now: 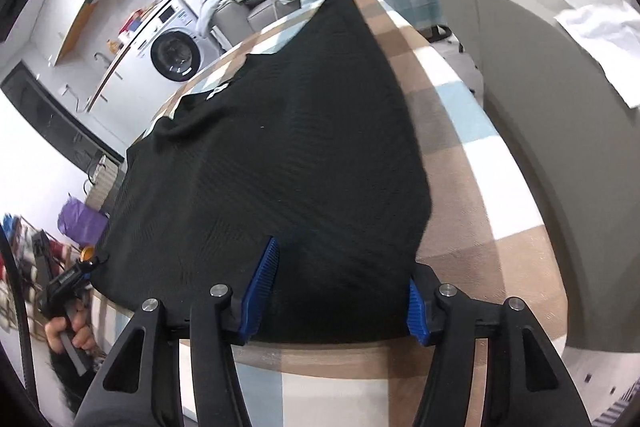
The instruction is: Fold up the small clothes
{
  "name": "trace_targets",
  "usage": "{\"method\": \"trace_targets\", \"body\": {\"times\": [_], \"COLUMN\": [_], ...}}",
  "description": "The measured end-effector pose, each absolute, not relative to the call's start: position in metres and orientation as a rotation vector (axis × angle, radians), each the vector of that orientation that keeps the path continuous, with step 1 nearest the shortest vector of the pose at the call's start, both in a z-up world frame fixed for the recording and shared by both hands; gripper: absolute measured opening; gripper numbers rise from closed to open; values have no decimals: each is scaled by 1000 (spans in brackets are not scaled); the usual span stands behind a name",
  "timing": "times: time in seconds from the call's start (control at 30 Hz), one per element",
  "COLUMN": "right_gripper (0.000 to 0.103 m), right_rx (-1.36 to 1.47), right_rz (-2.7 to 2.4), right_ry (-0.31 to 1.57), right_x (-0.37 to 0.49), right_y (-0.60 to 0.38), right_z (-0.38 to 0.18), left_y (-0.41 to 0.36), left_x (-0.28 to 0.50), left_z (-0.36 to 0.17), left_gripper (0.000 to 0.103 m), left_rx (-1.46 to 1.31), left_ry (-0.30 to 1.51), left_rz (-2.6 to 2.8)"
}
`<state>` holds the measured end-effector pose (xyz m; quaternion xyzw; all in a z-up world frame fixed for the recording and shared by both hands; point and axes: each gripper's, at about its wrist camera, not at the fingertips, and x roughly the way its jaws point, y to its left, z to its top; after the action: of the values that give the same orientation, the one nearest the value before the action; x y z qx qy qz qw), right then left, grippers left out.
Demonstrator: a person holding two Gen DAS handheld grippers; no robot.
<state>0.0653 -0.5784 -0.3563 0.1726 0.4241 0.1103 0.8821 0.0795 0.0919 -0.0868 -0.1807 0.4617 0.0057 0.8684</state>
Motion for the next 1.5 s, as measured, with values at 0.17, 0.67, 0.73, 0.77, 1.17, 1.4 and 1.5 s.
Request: {"method": "trace_targets", "body": {"times": [0.17,0.67,0.73,0.77,1.17,1.4,1.5], "right_gripper": [28,15,15,15,43,71,77], "right_rx": [283,283,287,279,245,99,62], "right_rz": [213,196,197,195,177,294,312], "right_ry": [873,959,966,962,766,576,503], "right_x": [70,39,36,35,35,-3,-23], "right_y": [-568,-585,-588,-588,-569,-529,-522], "right_z": [-356,-351,-350,-349,-290,-216,-188], "left_y": [80,54,56,57,71,69,68], "left_x": [75,12,2,0,-17,-43,-56], "left_z": [-88,-79,-79,-79,-29,30,52], "left_gripper": [53,24,24,24,47,74,86], "left_rx": [-349,-250,-275,-281,-324,-298,-291], "left_ry": [941,975,981,982,861,699,638], "left_rz": [13,-12,-19,-22,21,29,43]}}
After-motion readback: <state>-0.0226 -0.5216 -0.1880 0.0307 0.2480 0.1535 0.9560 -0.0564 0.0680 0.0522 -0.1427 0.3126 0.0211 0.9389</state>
